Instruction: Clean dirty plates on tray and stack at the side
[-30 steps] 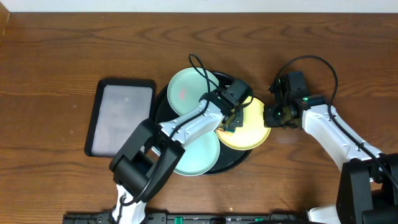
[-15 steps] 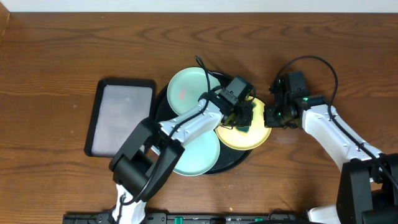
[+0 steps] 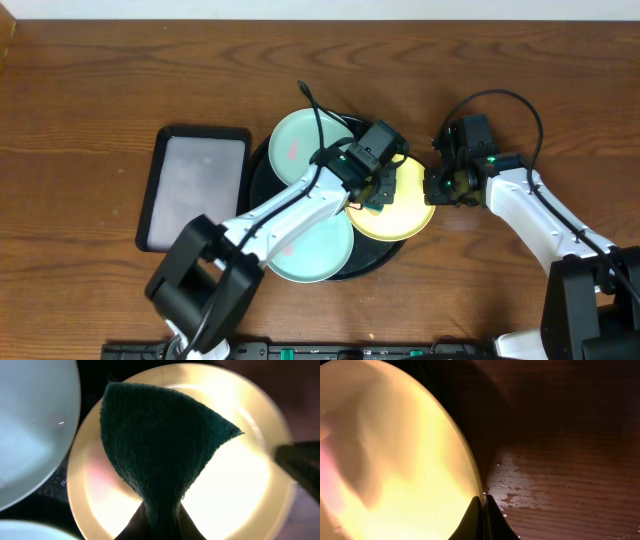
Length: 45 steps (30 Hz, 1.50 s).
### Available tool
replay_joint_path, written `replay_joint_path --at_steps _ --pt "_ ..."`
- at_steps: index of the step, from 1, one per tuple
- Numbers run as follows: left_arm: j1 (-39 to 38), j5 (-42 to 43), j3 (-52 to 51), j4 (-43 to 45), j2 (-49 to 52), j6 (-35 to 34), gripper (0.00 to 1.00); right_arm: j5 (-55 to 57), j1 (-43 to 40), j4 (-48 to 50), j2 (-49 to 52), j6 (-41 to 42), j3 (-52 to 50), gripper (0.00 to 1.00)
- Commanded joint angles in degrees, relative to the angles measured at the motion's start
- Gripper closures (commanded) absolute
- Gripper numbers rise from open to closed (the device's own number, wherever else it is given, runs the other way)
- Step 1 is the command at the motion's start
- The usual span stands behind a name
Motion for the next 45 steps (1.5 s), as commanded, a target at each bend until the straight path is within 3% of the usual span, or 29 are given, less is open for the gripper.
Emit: replay_joint_path --at_steps 1,4,8,15,25,31,45 --pt "0.1 -3.2 -0.5 0.2 3.2 0.2 0.92 -0.9 1.0 0.0 0.5 0.0 -0.4 0.99" --pt "0.2 -4.8 -0.6 0.2 5.5 0.0 0.92 -0.9 1.0 0.0 0.5 0.0 -0.4 0.99" --pt "0.0 -5.7 -0.8 0.2 8.7 -5.3 0.93 -0.9 1.0 0.0 0.5 0.0 -0.4 0.99" --pt "-1.8 12.3 -0.8 0.9 12.1 -5.9 0.92 -0.9 1.0 0.0 0.5 0.0 -0.4 0.99" --pt "-2.7 20.7 -0.4 8.3 11.4 -5.9 0.92 -0.9 1.0 -0.1 0.5 0.0 -0.4 0.99" --pt "-1.4 19.8 0.3 9.1 6.6 -5.1 0.92 -0.9 1.0 -0.1 0.5 0.0 -0.4 0.99" --pt "-1.3 -1.3 0.3 4.0 0.1 -1.1 0.91 -0.9 1.0 -0.2 0.5 0.0 -0.4 0.99"
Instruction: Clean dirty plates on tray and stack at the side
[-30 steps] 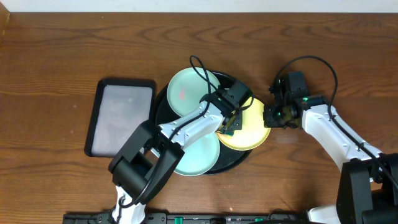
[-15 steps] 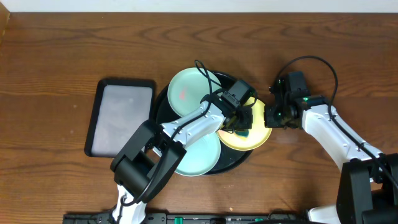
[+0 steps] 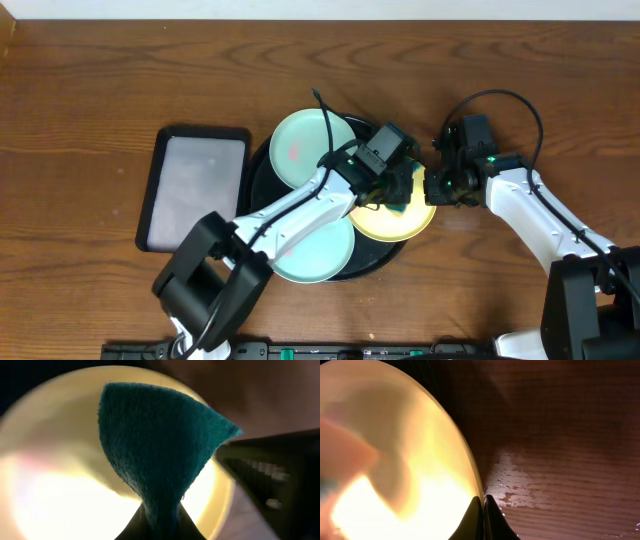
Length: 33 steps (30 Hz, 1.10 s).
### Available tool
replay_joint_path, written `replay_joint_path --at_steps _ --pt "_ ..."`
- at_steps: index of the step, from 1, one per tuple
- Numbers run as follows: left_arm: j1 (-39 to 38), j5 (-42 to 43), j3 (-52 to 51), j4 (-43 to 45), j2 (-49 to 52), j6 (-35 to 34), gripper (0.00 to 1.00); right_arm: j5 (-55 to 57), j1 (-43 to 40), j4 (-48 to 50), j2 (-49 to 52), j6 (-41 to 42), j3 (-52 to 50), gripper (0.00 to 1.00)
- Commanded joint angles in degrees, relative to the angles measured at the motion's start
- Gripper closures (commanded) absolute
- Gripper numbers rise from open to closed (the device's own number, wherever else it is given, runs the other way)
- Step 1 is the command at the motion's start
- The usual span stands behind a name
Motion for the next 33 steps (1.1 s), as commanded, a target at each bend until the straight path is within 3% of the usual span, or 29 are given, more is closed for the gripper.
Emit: replay_joint_path --at_steps 1,11,33 --pt "0.2 -9.8 0.3 -3.3 -0.4 2.0 0.91 -1.2 1.0 0.0 0.5 0.0 -0.4 0.99" --pt "0.2 -18.9 -2.5 -5.7 -0.3 2.0 0.90 -0.9 3.5 0.6 0.5 0.0 -0.4 0.99" --pt "0.2 -19.1 -2.7 -4.7 5.5 2.0 0.90 2.3 3.7 0.6 0.5 0.0 -0.4 0.99"
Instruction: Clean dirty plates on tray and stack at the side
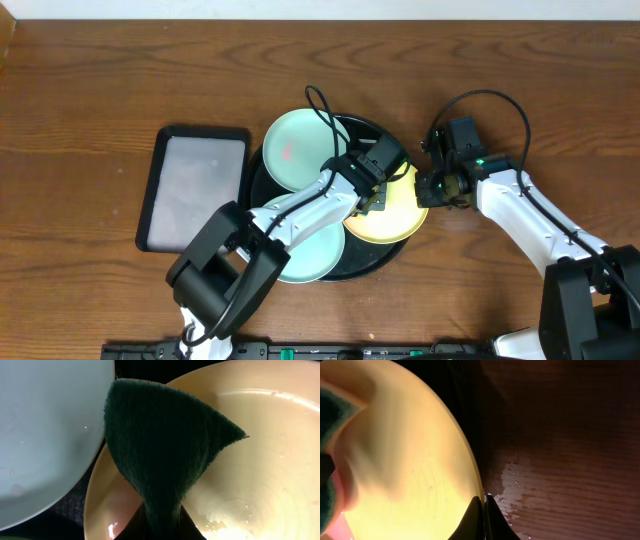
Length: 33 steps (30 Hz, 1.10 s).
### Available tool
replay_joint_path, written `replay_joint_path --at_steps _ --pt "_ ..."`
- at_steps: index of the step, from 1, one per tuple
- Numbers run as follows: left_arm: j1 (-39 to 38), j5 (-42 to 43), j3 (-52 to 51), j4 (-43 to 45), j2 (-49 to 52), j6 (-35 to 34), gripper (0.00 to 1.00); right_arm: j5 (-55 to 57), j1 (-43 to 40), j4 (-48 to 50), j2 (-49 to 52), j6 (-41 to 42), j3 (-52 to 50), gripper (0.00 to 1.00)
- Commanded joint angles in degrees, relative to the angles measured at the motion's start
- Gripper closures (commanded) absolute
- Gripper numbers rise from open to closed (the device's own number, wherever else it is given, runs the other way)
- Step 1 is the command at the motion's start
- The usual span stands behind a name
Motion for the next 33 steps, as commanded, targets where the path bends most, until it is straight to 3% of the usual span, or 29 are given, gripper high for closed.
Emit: replay_joint_path --at_steps 1,7,15,20,28,33 --pt "0.2 -1.0 -0.3 0.0 1.8 0.8 0.90 1.0 0.5 0.1 0.5 0.0 -0.4 0.99" --pt "-0.2 1.3 -0.3 0.2 4.8 -1.8 0.90 1.0 0.5 0.0 0.5 0.0 -0.4 0.99" --pt "-0.4 21.8 -0.3 6.3 5.6 -1.6 0.92 1.0 0.5 0.0 0.5 0.0 -0.4 0.99" --pt "-0.5 28.3 -0.3 10.4 5.6 -1.6 0.92 1.0 0.5 -0.1 0.5 0.0 -0.4 0.99" --pt "-0.1 26.2 -0.1 9.7 -1.3 -1.6 0.92 1.0 0.5 -0.1 0.5 0.0 -0.4 0.99" --pt "-0.1 13.9 -0.1 2.8 -7.3 -1.6 0.92 1.0 0.5 -0.1 0.5 0.0 -0.4 0.99"
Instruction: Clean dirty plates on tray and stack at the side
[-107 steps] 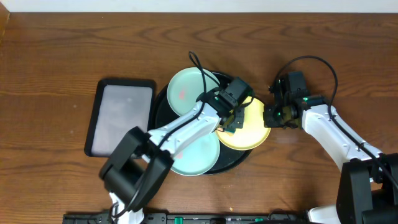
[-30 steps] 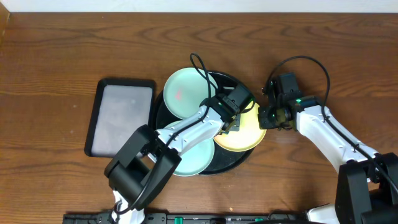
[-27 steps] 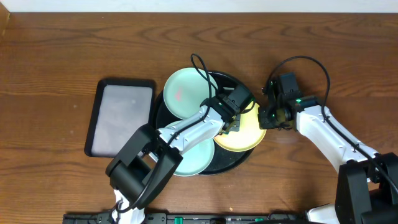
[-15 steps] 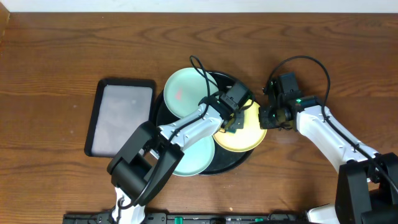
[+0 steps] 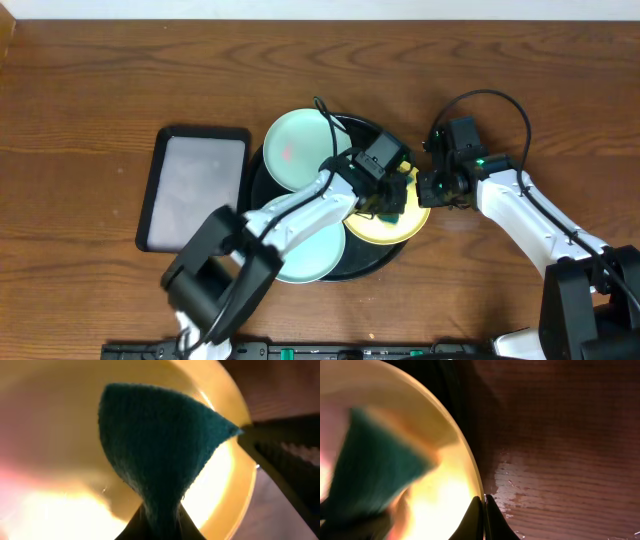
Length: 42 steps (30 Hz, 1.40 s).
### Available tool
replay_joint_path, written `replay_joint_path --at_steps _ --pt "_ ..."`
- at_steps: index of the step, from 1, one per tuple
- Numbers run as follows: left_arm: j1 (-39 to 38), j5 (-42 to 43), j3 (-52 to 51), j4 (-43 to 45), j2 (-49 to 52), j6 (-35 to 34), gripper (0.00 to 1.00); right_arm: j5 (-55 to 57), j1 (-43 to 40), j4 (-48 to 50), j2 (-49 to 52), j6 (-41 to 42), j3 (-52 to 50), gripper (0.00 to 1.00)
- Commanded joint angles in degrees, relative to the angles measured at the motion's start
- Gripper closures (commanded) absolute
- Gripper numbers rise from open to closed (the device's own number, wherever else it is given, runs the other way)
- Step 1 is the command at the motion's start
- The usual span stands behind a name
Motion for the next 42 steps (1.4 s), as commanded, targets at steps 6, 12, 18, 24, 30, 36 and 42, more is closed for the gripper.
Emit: replay_joint_path --at_steps 6,12,18,24,30,36,42 --pt "-0.3 -17.2 -0.6 -10.7 -6.4 -0.7 0.92 -0.3 0.5 0.1 0.5 0.0 -0.4 0.99" --pt "-0.2 -17.9 -1.3 -9.1 -3.4 -0.4 0.92 -0.3 0.5 0.1 0.5 0.0 -0.4 0.99" --pt "-0.2 -21.8 -1.3 -8.7 -0.9 -0.5 0.92 -0.3 0.5 0.1 0.5 0.0 -0.4 0.99" --pt "-0.4 -21.7 -1.3 -8.9 2.0 -0.9 0.92 -0.3 0.5 0.1 0.5 0.0 -0.4 0.99" --pt "-1.6 -14.4 -1.3 -8.3 3.9 -0.9 0.92 -0.3 0.5 0.0 0.5 0.0 -0.4 0.99" --pt "-4.1 -10.3 -1.3 -8.2 4.0 -1.3 0.92 -0.3 0.5 0.0 0.5 0.0 -0.4 0.99" --pt "-7.1 -9.4 -1.3 -3.0 4.0 -3.8 0.92 -0.3 0.5 -0.1 0.5 0.0 -0.4 0.99"
